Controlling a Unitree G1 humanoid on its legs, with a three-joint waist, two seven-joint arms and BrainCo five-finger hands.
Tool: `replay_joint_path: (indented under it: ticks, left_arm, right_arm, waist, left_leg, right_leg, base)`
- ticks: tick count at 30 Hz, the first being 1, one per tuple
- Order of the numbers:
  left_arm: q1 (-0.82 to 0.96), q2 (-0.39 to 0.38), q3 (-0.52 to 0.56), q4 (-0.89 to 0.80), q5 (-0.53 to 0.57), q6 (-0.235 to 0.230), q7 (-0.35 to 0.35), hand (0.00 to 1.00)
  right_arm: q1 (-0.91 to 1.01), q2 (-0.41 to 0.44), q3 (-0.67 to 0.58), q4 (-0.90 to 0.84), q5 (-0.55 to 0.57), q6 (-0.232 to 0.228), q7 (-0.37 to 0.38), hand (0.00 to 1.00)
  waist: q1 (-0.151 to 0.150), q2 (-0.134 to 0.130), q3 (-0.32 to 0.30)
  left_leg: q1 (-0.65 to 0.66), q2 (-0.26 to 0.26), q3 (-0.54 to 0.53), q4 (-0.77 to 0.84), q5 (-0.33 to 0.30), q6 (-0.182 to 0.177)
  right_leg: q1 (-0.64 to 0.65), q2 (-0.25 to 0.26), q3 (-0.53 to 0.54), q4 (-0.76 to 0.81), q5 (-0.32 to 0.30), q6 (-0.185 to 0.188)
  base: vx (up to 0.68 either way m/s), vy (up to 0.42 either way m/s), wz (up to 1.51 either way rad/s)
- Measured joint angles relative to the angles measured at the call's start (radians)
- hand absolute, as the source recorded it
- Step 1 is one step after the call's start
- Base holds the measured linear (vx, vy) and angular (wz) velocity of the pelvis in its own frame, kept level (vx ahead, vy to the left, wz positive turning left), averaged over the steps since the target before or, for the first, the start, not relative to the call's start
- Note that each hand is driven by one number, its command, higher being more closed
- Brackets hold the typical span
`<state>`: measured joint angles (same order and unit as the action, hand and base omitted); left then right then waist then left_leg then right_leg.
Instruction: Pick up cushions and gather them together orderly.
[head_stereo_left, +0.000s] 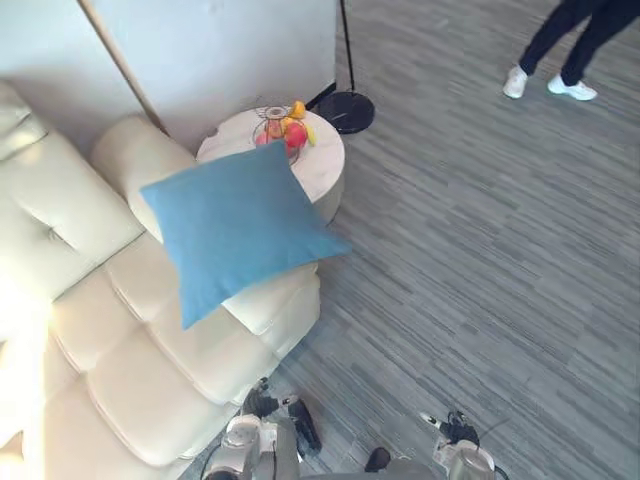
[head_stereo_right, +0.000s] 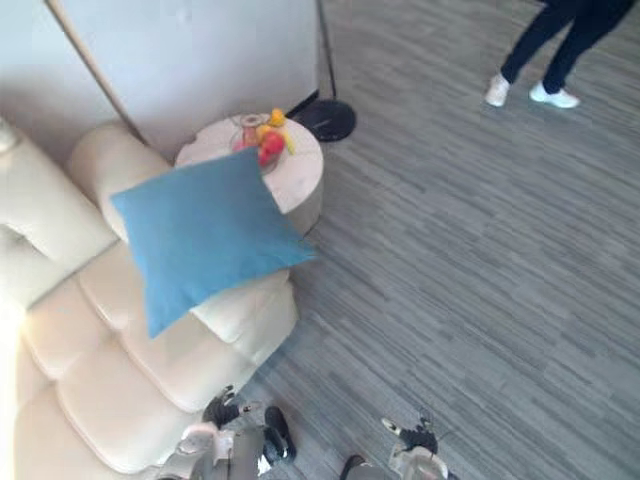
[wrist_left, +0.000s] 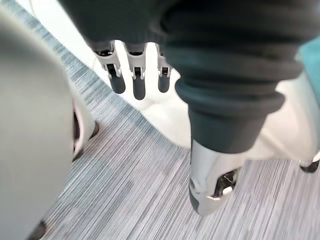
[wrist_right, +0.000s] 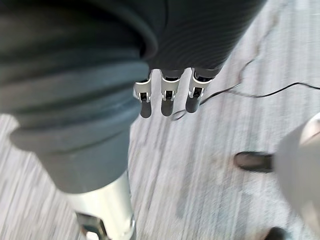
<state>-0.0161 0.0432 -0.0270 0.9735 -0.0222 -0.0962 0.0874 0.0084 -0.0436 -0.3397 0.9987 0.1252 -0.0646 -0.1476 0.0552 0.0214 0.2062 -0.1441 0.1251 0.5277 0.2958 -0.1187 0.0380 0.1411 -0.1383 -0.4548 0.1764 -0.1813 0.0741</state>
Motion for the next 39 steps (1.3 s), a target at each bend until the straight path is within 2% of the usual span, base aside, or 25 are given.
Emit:
replay_joint_path:
  ticks: [1, 2, 3, 4, 5, 6, 7, 8, 9, 10, 11, 12, 13, 14, 15, 17, 22, 26, 28, 34, 39]
  left_arm:
    - [0.012, -0.002, 0.006, 0.002, -0.001, 0.000, 0.000, 0.00]
    - [0.017, -0.003, 0.006, 0.002, -0.001, 0.001, -0.001, 0.00]
    - [0.022, -0.001, 0.006, 0.002, -0.001, 0.001, -0.002, 0.00]
    - [0.023, 0.005, 0.005, 0.004, -0.001, 0.007, -0.002, 0.00]
    - [0.023, 0.006, 0.003, 0.003, -0.001, 0.008, -0.002, 0.00]
    - [0.027, 0.013, -0.002, 0.003, -0.001, 0.012, 0.000, 0.00]
    - [0.032, 0.016, -0.002, 0.004, -0.001, 0.015, 0.000, 0.00]
    - [0.037, 0.022, -0.002, 0.004, -0.001, 0.016, 0.004, 0.00]
    - [0.030, 0.020, -0.002, 0.003, -0.001, 0.016, 0.009, 0.00]
    - [0.027, 0.018, -0.002, 0.003, -0.001, 0.016, 0.010, 0.00]
    - [0.023, 0.015, -0.002, 0.004, -0.001, 0.015, 0.011, 0.00]
    - [0.023, 0.019, -0.003, 0.004, -0.001, 0.014, 0.012, 0.00]
    - [0.024, 0.022, -0.001, 0.005, -0.001, 0.014, 0.014, 0.00]
    - [0.022, 0.013, 0.007, 0.016, -0.001, 0.014, 0.018, 0.00]
    - [0.021, 0.003, 0.008, 0.015, -0.001, 0.013, 0.018, 0.00]
    - [0.018, -0.017, 0.012, 0.015, -0.001, 0.013, 0.019, 0.00]
    - [-0.001, -0.041, 0.010, 0.009, -0.012, 0.001, 0.018, 0.00]
    - [0.007, -0.005, -0.003, -0.022, -0.027, -0.005, 0.024, 0.00]
    - [0.012, 0.017, -0.003, -0.045, -0.051, -0.005, 0.028, 0.00]
    - [0.022, 0.072, 0.031, -0.156, -0.080, -0.008, 0.044, 0.00]
    - [0.042, 0.108, 0.137, -0.263, -0.101, -0.008, 0.046, 0.00]
  right_arm:
    - [0.003, 0.000, 0.004, 0.000, -0.001, -0.001, 0.001, 0.00]
    - [0.005, 0.000, 0.007, 0.000, -0.004, -0.001, 0.001, 0.00]
    - [0.011, 0.003, 0.009, 0.001, -0.006, -0.001, 0.004, 0.00]
    - [0.024, 0.009, 0.010, 0.003, -0.005, 0.000, 0.014, 0.00]
    - [0.032, 0.008, 0.010, 0.003, -0.005, 0.000, 0.015, 0.00]
    - [0.038, 0.004, 0.012, 0.003, -0.005, 0.002, 0.016, 0.00]
    - [0.038, 0.002, 0.013, 0.003, -0.005, 0.002, 0.016, 0.00]
    - [0.040, -0.001, 0.029, 0.002, -0.004, 0.000, 0.016, 0.00]
    - [0.041, -0.002, 0.029, -0.001, 0.004, -0.005, 0.017, 0.00]
    - [0.041, -0.004, 0.029, -0.001, 0.004, -0.005, 0.017, 0.00]
    - [0.042, -0.004, 0.029, -0.001, 0.004, -0.005, 0.017, 0.00]
    - [0.048, 0.002, 0.030, -0.001, 0.004, -0.005, 0.017, 0.00]
    - [0.053, 0.007, 0.030, 0.001, 0.004, -0.005, 0.018, 0.00]
    - [0.050, 0.003, 0.028, 0.003, 0.004, -0.005, 0.018, 0.00]
    - [0.048, 0.000, 0.027, -0.005, 0.004, -0.008, 0.018, 0.00]
    - [0.043, -0.002, 0.026, -0.008, 0.004, -0.013, 0.018, 0.00]
    - [0.066, 0.006, 0.028, -0.038, 0.033, -0.015, 0.019, 0.00]
    - [0.076, 0.005, 0.028, -0.106, 0.044, -0.032, 0.013, 0.00]
    - [0.080, 0.004, 0.028, -0.167, 0.043, -0.037, 0.011, 0.00]
    - [0.072, -0.019, 0.027, -0.355, 0.030, -0.050, 0.010, 0.00]
    - [0.073, -0.062, -0.023, -0.511, -0.008, -0.053, 0.010, 0.00]
  waist:
    - [-0.003, 0.000, -0.001]
    - [-0.008, 0.012, -0.011]
    - [-0.014, 0.001, -0.018]
    - [-0.035, -0.021, -0.024]
    - [-0.038, -0.026, -0.027]
    - [-0.043, -0.025, -0.027]
    - [-0.045, -0.022, -0.027]
    - [-0.054, -0.017, -0.030]
    - [-0.058, -0.017, -0.030]
    - [-0.060, -0.011, -0.026]
    - [-0.065, -0.006, -0.025]
    - [-0.064, -0.031, -0.033]
    - [-0.063, -0.058, -0.035]
    - [-0.052, -0.026, -0.031]
    - [-0.051, -0.006, -0.036]
    - [-0.052, 0.016, -0.041]
    - [-0.055, 0.009, -0.046]
    - [-0.057, -0.009, -0.061]
    - [-0.055, -0.009, -0.062]
    - [-0.056, -0.007, -0.065]
    - [-0.064, 0.002, -0.086]
  left_leg:
    - [0.032, -0.016, -0.017, -0.018, -0.022, -0.010]
    - [0.050, -0.023, -0.040, -0.041, -0.039, -0.014]
    - [0.065, -0.040, -0.062, -0.058, -0.044, -0.011]
    - [0.089, -0.069, -0.119, -0.075, -0.057, 0.000]
    - [0.097, -0.074, -0.138, -0.079, -0.059, -0.001]
    - [0.119, -0.076, -0.171, -0.090, -0.060, -0.003]
    - [0.126, -0.076, -0.183, -0.095, -0.060, -0.005]
    - [0.135, -0.069, -0.227, -0.101, -0.061, -0.012]
    - [0.142, -0.057, -0.270, -0.102, -0.060, -0.021]
    - [0.144, -0.050, -0.290, -0.102, -0.062, -0.030]
    - [0.148, -0.040, -0.342, -0.099, -0.066, -0.056]
    - [0.147, -0.048, -0.379, -0.081, -0.076, -0.088]
    - [0.145, -0.053, -0.397, -0.062, -0.090, -0.109]
    - [0.144, -0.023, -0.422, -0.046, -0.096, -0.128]
    - [0.147, 0.000, -0.429, -0.060, -0.091, -0.138]
    - [0.162, 0.025, -0.441, -0.114, -0.065, -0.168]
    - [0.163, 0.044, -0.454, -0.170, 0.002, -0.178]
    - [0.141, 0.040, -0.406, -0.207, 0.059, -0.167]
    - [0.144, 0.035, -0.396, -0.228, 0.068, -0.167]
    - [0.171, 0.033, -0.372, -0.284, 0.099, -0.168]
    - [0.186, 0.027, -0.351, -0.332, 0.118, -0.164]
  right_leg:
    - [-0.022, -0.024, 0.009, 0.117, -0.013, 0.021]
    - [-0.064, -0.051, 0.025, 0.250, -0.019, 0.030]
    - [-0.125, -0.091, 0.048, 0.406, -0.010, 0.044]
    - [-0.200, -0.125, 0.105, 0.578, -0.035, 0.057]
    - [-0.214, -0.124, 0.118, 0.593, -0.060, 0.049]
    - [-0.241, -0.112, 0.133, 0.582, -0.098, 0.029]
    - [-0.256, -0.103, 0.140, 0.565, -0.108, 0.024]
    - [-0.293, -0.070, 0.172, 0.492, -0.123, 0.017]
    - [-0.330, -0.020, 0.248, 0.415, -0.121, 0.015]
    - [-0.343, 0.003, 0.286, 0.383, -0.116, 0.013]
    - [-0.368, 0.040, 0.382, 0.276, -0.070, 0.018]
    - [-0.364, 0.047, 0.447, 0.156, 0.013, 0.020]
    - [-0.361, 0.041, 0.465, 0.115, 0.122, 0.021]
    - [-0.333, 0.060, 0.424, 0.127, 0.117, -0.017]
    - [-0.331, 0.075, 0.395, 0.128, 0.097, -0.034]
    - [-0.328, 0.090, 0.349, 0.131, 0.077, -0.050]
    - [-0.252, 0.090, 0.232, 0.079, 0.053, -0.073]
    - [-0.223, 0.068, 0.152, 0.025, 0.053, -0.073]
    - [-0.210, 0.071, 0.132, 0.006, 0.059, -0.075]
    - [-0.187, 0.083, 0.137, -0.049, 0.108, -0.074]
    - [-0.173, 0.090, 0.148, -0.102, 0.143, -0.071]
  base:
    - [0.18, 0.119, 0.26]
    - [0.17, 0.095, 0.43]
    - [0.22, 0.033, 0.96]
    - [0.21, -0.035, 1.06]
    - [0.29, -0.063, 1.19]
    - [0.21, -0.061, 0.66]
    - [0.26, -0.094, 0.85]
    - [0.23, -0.131, 0.96]
    - [0.23, -0.160, 1.03]
    - [0.22, -0.201, 1.20]
    - [0.24, -0.247, 1.18]
    - [0.26, -0.274, 1.24]
    - [0.29, -0.319, 0.87]
    - [0.28, -0.298, 0.61]
    - [0.27, -0.286, 0.47]
    - [0.24, -0.256, 0.54]
    - [0.08, -0.151, 0.73]
    - [-0.01, -0.017, 0.63]
    - [-0.02, -0.004, 0.37]
    - [-0.02, 0.007, -0.02]
    - [-0.05, 0.026, -0.07]
